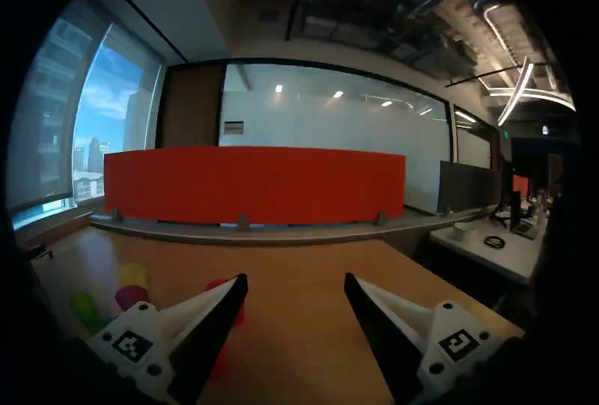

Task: Pour water

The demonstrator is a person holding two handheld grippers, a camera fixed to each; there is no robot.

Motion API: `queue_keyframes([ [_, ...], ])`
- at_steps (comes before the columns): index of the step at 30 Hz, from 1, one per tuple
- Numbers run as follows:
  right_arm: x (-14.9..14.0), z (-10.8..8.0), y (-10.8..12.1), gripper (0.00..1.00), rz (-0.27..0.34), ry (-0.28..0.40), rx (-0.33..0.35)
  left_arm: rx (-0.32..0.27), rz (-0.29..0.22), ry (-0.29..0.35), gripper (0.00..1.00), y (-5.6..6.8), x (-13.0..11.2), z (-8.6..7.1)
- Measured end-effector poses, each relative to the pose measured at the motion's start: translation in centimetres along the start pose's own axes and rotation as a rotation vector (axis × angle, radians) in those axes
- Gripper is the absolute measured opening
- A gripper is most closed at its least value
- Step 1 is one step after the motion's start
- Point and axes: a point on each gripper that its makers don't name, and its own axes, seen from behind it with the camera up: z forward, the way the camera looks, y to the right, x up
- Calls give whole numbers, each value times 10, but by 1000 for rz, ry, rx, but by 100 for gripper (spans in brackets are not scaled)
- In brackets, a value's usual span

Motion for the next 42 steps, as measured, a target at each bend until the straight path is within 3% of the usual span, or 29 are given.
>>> queue_keyframes([
  [23, -7, -1, -9, 100, -81, 73, 48, 0, 1, -1, 82, 0, -2, -1],
  [32, -6, 5, -20, 100, -34, 131, 96, 0, 2, -1, 82, 1, -2, -1],
  [42, -17, 16, -23, 100, 9, 145, 106, 0, 2, -1, 82, 0, -2, -1],
])
